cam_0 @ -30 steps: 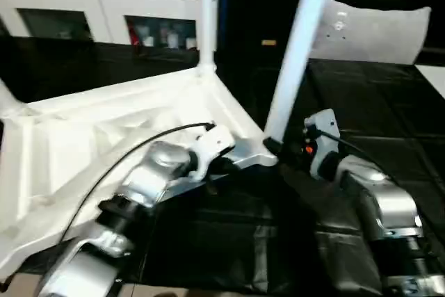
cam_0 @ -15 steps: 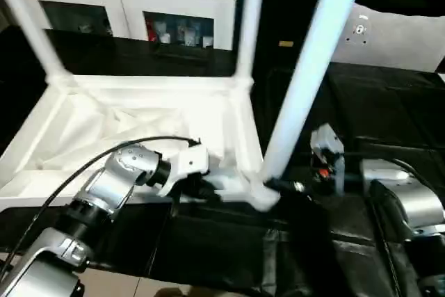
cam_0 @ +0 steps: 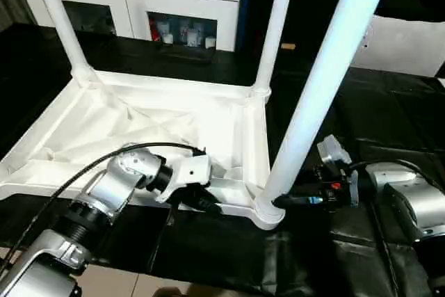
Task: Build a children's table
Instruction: Rotate leg to tighten
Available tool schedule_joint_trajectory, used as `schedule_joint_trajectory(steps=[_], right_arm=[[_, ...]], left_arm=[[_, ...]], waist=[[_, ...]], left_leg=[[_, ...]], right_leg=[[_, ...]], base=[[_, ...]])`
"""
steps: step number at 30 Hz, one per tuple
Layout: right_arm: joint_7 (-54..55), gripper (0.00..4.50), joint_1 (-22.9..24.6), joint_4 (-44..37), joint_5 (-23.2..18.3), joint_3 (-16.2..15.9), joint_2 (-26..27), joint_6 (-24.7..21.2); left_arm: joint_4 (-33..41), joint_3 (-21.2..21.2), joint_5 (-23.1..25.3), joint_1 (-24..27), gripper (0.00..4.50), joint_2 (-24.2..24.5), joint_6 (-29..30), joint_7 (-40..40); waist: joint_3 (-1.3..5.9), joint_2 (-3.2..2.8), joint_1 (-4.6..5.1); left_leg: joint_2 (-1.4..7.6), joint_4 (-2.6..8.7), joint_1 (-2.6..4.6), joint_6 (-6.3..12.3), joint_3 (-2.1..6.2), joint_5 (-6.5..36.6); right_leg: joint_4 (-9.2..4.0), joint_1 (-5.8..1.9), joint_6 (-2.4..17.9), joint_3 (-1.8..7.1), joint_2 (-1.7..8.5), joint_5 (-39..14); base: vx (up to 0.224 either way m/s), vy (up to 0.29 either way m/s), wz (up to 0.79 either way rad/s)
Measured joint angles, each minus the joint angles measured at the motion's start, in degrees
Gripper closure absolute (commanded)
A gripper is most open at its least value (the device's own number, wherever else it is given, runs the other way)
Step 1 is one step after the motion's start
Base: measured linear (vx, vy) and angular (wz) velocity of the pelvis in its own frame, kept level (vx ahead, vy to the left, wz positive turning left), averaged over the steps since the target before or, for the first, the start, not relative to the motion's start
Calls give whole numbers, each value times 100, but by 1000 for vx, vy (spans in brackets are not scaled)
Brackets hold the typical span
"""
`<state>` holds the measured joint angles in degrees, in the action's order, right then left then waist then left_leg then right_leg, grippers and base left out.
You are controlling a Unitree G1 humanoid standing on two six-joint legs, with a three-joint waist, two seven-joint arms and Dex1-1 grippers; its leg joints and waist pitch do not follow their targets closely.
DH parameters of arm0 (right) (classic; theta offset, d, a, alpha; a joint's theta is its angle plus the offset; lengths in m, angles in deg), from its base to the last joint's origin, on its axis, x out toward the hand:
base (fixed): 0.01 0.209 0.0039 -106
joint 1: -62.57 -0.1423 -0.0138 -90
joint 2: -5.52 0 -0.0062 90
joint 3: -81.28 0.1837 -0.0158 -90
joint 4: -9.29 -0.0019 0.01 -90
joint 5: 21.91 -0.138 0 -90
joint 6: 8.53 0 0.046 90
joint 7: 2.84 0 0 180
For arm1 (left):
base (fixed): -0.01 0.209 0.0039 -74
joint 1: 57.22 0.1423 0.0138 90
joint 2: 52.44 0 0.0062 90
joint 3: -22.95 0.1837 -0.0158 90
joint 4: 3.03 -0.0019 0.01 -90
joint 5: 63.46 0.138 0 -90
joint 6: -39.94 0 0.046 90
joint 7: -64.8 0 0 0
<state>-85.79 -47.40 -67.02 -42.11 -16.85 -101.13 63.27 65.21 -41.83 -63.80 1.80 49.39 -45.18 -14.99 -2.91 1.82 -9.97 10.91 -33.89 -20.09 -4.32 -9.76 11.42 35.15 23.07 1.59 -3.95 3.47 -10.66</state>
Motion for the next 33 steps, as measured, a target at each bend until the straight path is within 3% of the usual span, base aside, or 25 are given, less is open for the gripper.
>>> schedule_joint_trajectory(steps=[4, 10, 14, 19, 23, 26, 33], right_arm=[[1, 261, 1, 5, -1, 3, 19, -26], [569, 262, 204, 172, -141, 329, 545, -65], [1568, 262, 86, 610, -15, 553, 1020, 219], [3872, 264, -308, 584, 496, 872, 1865, -302], [4928, 264, -458, 492, 644, 1026, 2219, -559], [5063, 194, -458, 519, 670, 1048, 2277, -401], [4914, 145, -245, 199, 657, 1007, 2030, -640]], left_arm=[[2, -11, -5, 6, 450, -4, 38, 1], [20, -205, -77, 46, 450, -102, 653, 264], [7, -391, 52, 42, 450, -286, 1083, 889], [-153, -644, 309, -130, 450, -947, 1897, 2183], [-147, -695, 455, -226, 450, -1430, 2325, 2885], [-97, -682, 476, -234, 450, -1505, 2394, 3014], [6, -514, 477, -244, 450, -1455, 2212, 2906]], waist=[[1, 3, 2], [4, 7, 57], [7, 11, 256], [8, 19, 489], [9, 19, 479], [11, 7, 471], [7, -27, 315]], left_leg=[[0, 0, 1, 0, 0, 0], [3, 0, 5, -10, -1, -6], [3, -1, 22, -24, -1, -15], [1, -2, 35, -28, 0, -22], [1, 0, 38, -27, 0, -22], [1, 5, 20, -26, 1, -21], [2, 49, 2, -27, 2, -18]], right_leg=[[0, -1, 0, 0, 0, 0], [10, -11, -14, -1, -2, -6], [-2, -19, -17, -4, -1, -8], [-19, -21, -17, -6, -1, -7], [-20, -21, -18, -4, -1, -7], [-20, -12, -19, -4, -1, 13], [-20, 10, 10, -8, -6, 29]], base=[[0, 0, 0], [0, 0, 0], [0, 0, 0], [0, 0, 0], [0, 0, 0], [0, 0, 0], [0, 0, 0]])
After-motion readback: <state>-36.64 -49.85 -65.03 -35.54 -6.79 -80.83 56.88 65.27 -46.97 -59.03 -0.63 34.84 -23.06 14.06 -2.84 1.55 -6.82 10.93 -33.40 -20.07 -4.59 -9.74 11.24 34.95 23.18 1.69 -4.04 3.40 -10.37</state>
